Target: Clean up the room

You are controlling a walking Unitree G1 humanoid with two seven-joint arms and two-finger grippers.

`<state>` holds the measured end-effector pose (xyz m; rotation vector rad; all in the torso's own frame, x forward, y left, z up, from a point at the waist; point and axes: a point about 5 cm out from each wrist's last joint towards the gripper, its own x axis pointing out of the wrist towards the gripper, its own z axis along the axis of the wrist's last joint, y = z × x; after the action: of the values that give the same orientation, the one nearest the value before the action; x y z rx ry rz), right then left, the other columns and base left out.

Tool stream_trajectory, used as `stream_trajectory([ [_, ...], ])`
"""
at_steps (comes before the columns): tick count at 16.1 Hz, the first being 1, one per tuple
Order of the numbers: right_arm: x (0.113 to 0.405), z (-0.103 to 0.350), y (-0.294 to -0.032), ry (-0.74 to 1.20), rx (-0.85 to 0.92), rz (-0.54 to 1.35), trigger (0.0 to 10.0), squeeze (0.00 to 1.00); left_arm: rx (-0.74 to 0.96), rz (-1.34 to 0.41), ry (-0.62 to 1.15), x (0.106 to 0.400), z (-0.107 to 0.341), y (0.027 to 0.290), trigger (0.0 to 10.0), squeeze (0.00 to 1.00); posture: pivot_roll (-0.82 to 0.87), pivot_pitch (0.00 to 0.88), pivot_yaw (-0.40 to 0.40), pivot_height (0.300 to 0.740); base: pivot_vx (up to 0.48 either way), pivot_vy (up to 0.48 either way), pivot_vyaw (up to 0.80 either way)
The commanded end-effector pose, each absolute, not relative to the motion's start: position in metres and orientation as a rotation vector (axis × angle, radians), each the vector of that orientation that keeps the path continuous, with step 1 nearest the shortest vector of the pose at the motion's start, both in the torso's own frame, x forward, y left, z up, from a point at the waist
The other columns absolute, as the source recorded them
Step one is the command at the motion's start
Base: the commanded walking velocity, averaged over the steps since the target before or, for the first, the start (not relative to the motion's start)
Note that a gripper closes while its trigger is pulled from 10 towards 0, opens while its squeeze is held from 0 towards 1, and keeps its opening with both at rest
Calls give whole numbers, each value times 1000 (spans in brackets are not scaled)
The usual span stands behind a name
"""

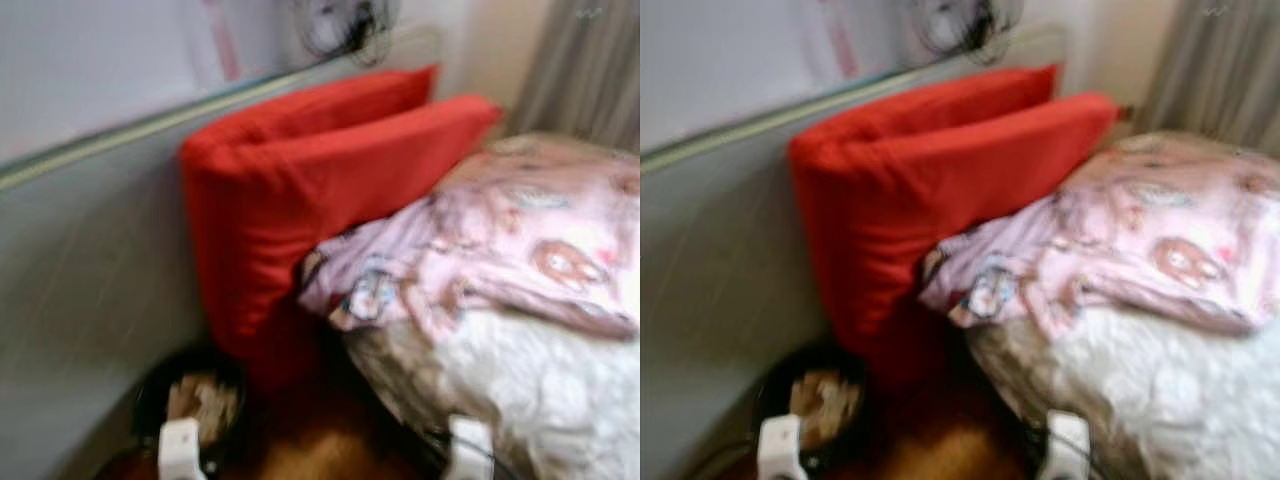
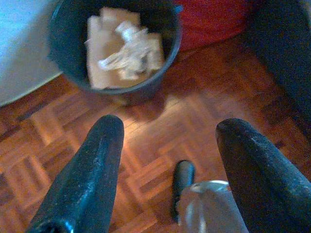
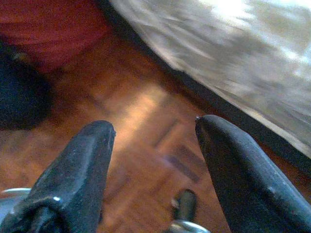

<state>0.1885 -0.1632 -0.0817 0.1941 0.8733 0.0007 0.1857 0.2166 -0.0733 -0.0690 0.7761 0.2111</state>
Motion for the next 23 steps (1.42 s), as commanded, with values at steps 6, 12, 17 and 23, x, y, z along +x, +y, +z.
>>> stream_trajectory([
  [6,183,-84,-170,887,193,-14,10000,0,-76,203,768,190,-72,212,10000,0,72,0,39,739,303,0,400],
  [12,184,-83,-172,874,214,-43,10000,0,-79,203,768,190,-72,212,10000,0,71,0,38,739,299,0,0],
  [17,188,-81,-175,855,214,-57,10000,0,-74,195,739,196,-68,212,10000,0,68,0,39,739,300,0,0],
  [23,224,-58,-177,698,201,-43,10000,0,-50,169,522,223,-43,218,10000,0,65,0,21,739,44,0,0],
])
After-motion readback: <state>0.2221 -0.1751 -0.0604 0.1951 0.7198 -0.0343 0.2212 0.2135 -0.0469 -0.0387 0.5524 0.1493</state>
